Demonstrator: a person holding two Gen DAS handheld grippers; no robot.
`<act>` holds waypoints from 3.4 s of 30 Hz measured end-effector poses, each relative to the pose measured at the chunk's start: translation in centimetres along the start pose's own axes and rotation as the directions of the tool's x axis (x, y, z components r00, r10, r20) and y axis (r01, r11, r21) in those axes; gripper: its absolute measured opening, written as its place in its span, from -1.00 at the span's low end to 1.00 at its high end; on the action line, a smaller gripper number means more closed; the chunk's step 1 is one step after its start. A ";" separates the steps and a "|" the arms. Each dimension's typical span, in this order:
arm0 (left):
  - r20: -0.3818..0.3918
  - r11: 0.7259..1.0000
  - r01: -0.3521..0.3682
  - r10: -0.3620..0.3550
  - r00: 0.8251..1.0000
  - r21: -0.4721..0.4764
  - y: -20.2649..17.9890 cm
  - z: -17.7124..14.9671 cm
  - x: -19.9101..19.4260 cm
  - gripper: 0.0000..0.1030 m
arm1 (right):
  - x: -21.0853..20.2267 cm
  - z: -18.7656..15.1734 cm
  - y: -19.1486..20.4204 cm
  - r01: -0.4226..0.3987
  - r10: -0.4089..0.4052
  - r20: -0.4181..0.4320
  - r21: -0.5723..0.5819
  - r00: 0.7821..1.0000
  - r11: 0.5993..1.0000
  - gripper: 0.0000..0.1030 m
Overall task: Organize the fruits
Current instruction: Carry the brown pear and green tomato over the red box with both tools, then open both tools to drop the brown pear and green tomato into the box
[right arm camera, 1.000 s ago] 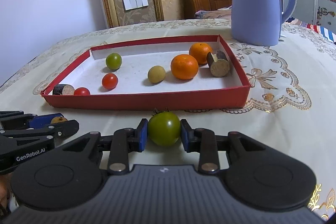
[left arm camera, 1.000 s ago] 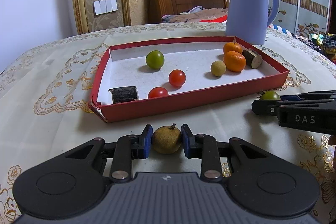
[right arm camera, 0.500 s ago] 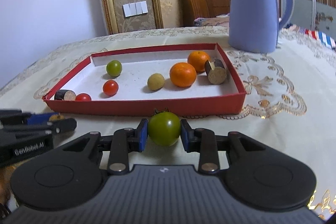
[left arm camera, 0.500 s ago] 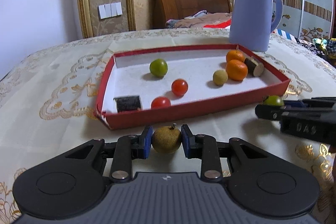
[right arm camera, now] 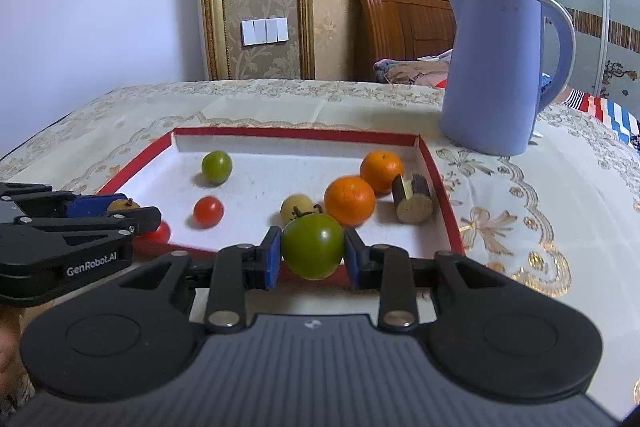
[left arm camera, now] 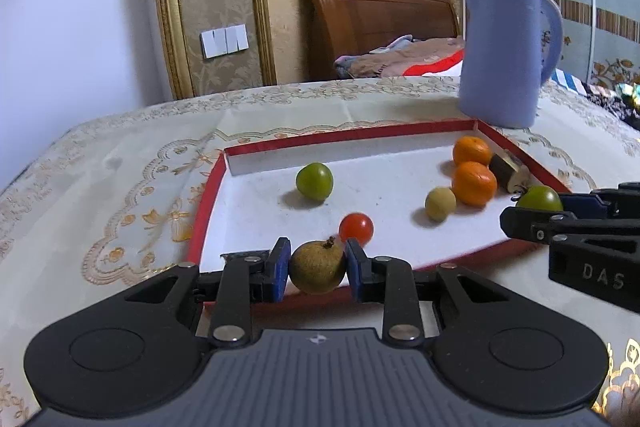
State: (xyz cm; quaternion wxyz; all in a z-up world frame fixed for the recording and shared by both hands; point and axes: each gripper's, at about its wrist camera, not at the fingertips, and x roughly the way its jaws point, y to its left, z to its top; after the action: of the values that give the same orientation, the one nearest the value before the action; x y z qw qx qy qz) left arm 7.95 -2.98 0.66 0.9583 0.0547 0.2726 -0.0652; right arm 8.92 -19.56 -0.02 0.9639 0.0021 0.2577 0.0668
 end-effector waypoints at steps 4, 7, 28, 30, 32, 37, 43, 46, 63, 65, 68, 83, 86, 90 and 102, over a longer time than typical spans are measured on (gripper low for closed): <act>0.002 1.000 -0.004 0.004 1.000 -0.022 0.4 0.5 1.3 -0.44 | 1.3 0.3 0.2 -0.001 0.001 -0.007 0.009 1.000 1.000 -0.40; -0.006 0.999 -0.021 0.021 1.000 -0.027 0.7 0.7 2.2 -0.44 | 2.1 0.4 0.5 0.002 -0.002 -0.012 -0.005 1.000 1.000 -0.40; -0.060 0.991 -0.103 0.098 0.993 -0.081 2.3 2.0 6.6 -0.44 | 8.0 3.2 1.9 0.050 -0.050 -0.018 -0.039 0.999 0.998 -0.40; -0.071 0.990 -0.107 0.100 0.992 -0.092 2.6 2.0 7.0 -0.44 | 8.1 3.3 2.1 0.054 -0.055 -0.017 -0.051 0.998 0.997 -0.40; -0.076 0.989 -0.114 0.107 0.991 -0.094 2.7 2.1 7.3 -0.44 | 8.4 3.4 2.3 0.050 -0.051 -0.019 -0.055 0.998 0.997 -0.40; -0.073 0.989 -0.124 0.118 0.990 -0.086 2.6 2.0 7.4 -0.44 | 8.9 3.3 2.8 0.047 -0.049 -0.026 -0.078 0.998 0.996 -0.40; -0.063 0.988 -0.130 0.125 0.990 -0.080 2.3 1.8 7.3 -0.44 | 9.2 3.5 3.3 0.043 -0.045 -0.017 -0.099 0.999 0.994 -0.40; -0.061 0.987 -0.126 0.121 0.991 -0.096 2.6 1.8 7.3 -0.44 | 9.6 3.4 3.6 0.033 -0.036 -0.029 -0.122 0.999 0.992 -0.40; -0.041 0.989 -0.115 0.111 0.993 -0.092 2.5 1.7 7.7 -0.44 | 12.4 4.2 2.6 0.094 -0.101 -0.085 -0.078 0.991 0.992 -0.45; -0.043 0.989 -0.116 0.112 0.993 -0.092 2.5 1.7 7.7 -0.43 | 12.3 4.2 2.6 0.091 -0.097 -0.084 -0.069 0.992 0.993 -0.45; -0.046 0.989 -0.119 0.115 0.992 -0.088 2.4 1.8 8.0 -0.43 | 12.3 4.1 2.6 0.089 -0.095 -0.087 -0.069 0.992 0.994 -0.45; -0.042 0.987 -0.085 0.080 0.996 -0.135 3.2 1.7 7.6 0.18 | 11.0 3.6 2.6 0.052 -0.056 -0.079 -0.056 0.995 0.997 -0.26; -0.037 0.986 -0.089 0.084 0.996 -0.141 3.4 1.6 7.4 0.18 | 10.8 3.6 2.3 0.059 -0.062 -0.076 -0.038 0.995 0.998 -0.25; -0.048 0.983 -0.085 0.078 0.996 -0.162 3.7 1.6 7.5 0.19 | 10.7 3.3 2.2 0.081 -0.084 -0.079 -0.039 0.993 0.996 -0.01; 0.003 0.984 -0.097 0.098 0.995 -0.151 3.5 1.3 6.2 0.41 | 9.6 2.6 1.6 0.086 -0.086 -0.069 -0.006 0.994 0.996 0.19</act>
State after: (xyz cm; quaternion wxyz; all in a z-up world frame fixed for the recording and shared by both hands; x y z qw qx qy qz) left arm 14.38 -0.35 -1.28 0.9632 -0.0049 0.2688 0.0023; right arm 18.25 -16.61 -2.51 0.9563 -0.0125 0.2908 0.0258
